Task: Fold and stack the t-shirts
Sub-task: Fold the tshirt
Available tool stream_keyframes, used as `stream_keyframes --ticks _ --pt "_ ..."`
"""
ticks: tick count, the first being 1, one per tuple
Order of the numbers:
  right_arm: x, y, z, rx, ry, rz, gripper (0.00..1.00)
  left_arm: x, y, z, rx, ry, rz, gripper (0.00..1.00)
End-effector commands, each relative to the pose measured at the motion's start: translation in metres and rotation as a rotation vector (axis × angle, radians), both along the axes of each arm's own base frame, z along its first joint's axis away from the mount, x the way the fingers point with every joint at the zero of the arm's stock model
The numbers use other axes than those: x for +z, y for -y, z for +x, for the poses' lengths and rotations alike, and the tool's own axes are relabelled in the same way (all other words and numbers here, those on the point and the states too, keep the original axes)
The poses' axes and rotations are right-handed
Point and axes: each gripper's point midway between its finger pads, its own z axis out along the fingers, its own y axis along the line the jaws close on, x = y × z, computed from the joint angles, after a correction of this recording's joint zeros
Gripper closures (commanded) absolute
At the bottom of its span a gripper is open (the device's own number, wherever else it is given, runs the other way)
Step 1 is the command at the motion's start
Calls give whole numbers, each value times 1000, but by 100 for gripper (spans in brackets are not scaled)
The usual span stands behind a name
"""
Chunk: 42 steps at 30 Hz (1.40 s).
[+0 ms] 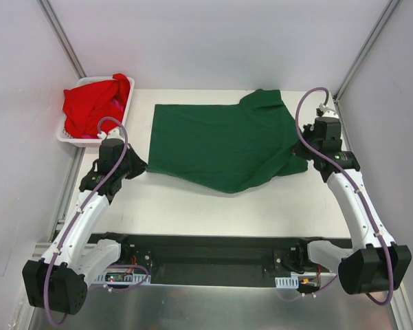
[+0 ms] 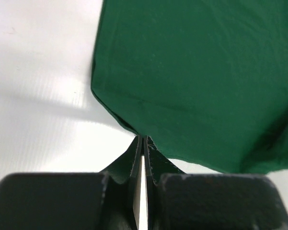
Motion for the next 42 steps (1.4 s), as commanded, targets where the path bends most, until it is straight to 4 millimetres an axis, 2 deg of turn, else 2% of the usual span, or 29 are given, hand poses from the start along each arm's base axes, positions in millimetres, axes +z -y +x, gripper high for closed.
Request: stream_keyframes --ticks 1,4,9,15,18,19,26,30,37,42 --pt "49 35 -5 -125 101 -127 99 23 -15 12 20 64 32 100" --pt "62 45 -4 -163 124 -162 99 25 -22 15 32 66 29 100" --pt "65 51 0 -194 122 -178 99 26 -30 25 47 62 43 100" --pt "74 64 9 -255 146 -217 99 41 -42 43 65 93 51 100" --pt "78 67 15 -266 151 -223 99 44 -41 51 57 100 51 100" --pt "79 68 16 -271 155 -224 99 45 -48 55 75 106 52 100" --pt "82 72 32 -286 163 -228 99 38 -46 73 63 99 35 100" --pt "73 71 42 -279 148 -227 99 32 -45 83 55 99 30 100" --pt "47 69 63 -272 99 -227 99 10 -44 103 45 69 25 100" --pt "39 70 73 -276 83 -232 99 3 -42 120 45 68 15 100"
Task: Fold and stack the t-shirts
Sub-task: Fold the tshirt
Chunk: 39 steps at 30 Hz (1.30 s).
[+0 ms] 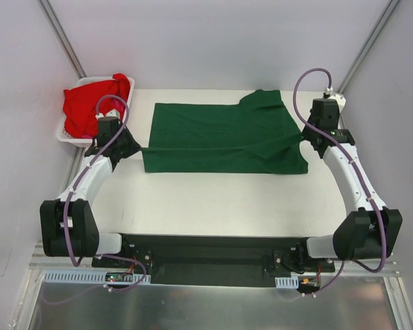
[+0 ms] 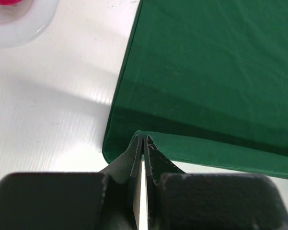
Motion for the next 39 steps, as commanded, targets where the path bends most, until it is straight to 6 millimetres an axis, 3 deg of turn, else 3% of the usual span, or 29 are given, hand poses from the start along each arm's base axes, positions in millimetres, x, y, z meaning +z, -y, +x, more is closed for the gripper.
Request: stream_keyframes --ticks 1,9,21,30,39 --pt "24 8 21 -27 88 -11 99 20 -1 33 -10 93 -8 100" --pt "14 8 35 -25 69 -6 99 12 1 55 -18 86 -13 100" --pt "17 9 46 -21 74 -10 99 1 3 67 -26 59 -26 100" --pt "-13 2 58 -2 16 15 99 -13 5 81 -34 61 -35 100" --pt "-31 -1 71 2 -9 22 99 -42 11 106 -67 40 -61 100"
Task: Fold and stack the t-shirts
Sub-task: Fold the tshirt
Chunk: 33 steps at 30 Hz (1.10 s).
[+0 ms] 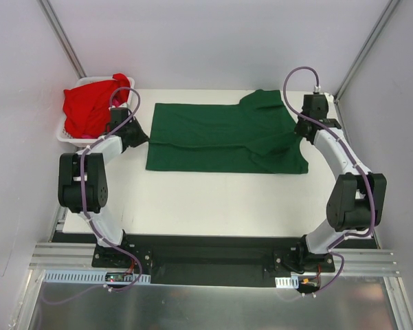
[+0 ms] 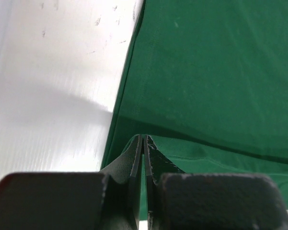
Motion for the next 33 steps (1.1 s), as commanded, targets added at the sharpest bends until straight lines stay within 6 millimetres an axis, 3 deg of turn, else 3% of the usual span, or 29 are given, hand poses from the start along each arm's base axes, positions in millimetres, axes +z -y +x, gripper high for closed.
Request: stream_keyframes --ticks 1,8,16,17,18,20,21,22,24,28,33 --pt "19 2 23 -4 78 7 99 6 3 30 -24 68 -28 100" --pt "12 2 32 -5 66 0 99 -1 5 50 -35 70 -38 100" --pt "6 1 39 5 56 -2 99 -3 1 54 -17 70 -26 99" --pt "6 1 39 5 55 -2 99 -3 1 54 -15 70 -24 93" --pt "5 1 40 7 54 -2 99 1 0 54 -11 77 -21 68" --pt "4 0 41 11 52 0 99 0 -3 51 -1 74 -6 54" --pt "1 -1 41 13 46 2 99 5 -4 50 4 83 0 40" --pt "2 -2 42 16 50 8 99 6 -7 48 12 83 11 35" --pt "0 -3 43 20 47 13 99 15 -9 45 21 100 25 29" --pt "-4 -6 45 30 42 22 99 31 -13 34 28 130 46 27" --pt "-6 -8 50 44 40 27 99 51 4 24 -19 163 13 27"
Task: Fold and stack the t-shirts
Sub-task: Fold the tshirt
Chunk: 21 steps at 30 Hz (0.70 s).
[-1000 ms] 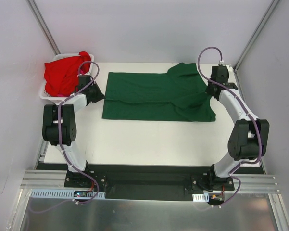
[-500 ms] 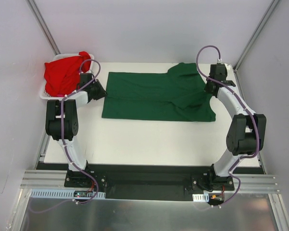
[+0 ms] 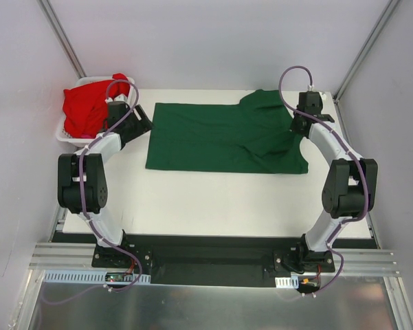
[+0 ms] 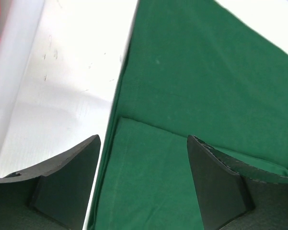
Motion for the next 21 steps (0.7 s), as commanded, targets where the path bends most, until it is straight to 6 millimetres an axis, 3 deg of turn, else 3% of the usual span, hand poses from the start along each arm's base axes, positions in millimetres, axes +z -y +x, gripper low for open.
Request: stream_keyframes --ticks 1,2,3,4,6,9,14,18,21 --pt "23 -2 22 23 79 11 99 33 9 -6 -35 76 -2 27" --pt "23 -3 23 28 80 13 96 36 9 -7 -39 80 -4 28" --pt "24 -4 23 38 81 11 71 36 25 -10 -83 83 0 28" --pt "24 -5 23 48 80 16 61 36 34 -12 -106 85 2 28" --pt "27 -5 23 53 87 18 47 38 42 -16 -131 90 7 28" --pt "35 -6 20 65 103 12 40 34 61 -23 -179 85 12 28" --pt "44 -11 8 74 124 44 39 18 98 -35 -272 57 14 28" --pt "37 -28 -9 112 109 119 54 4 118 -45 -309 30 11 31" --pt "32 -46 -24 156 96 175 55 -2 126 -53 -325 23 12 31"
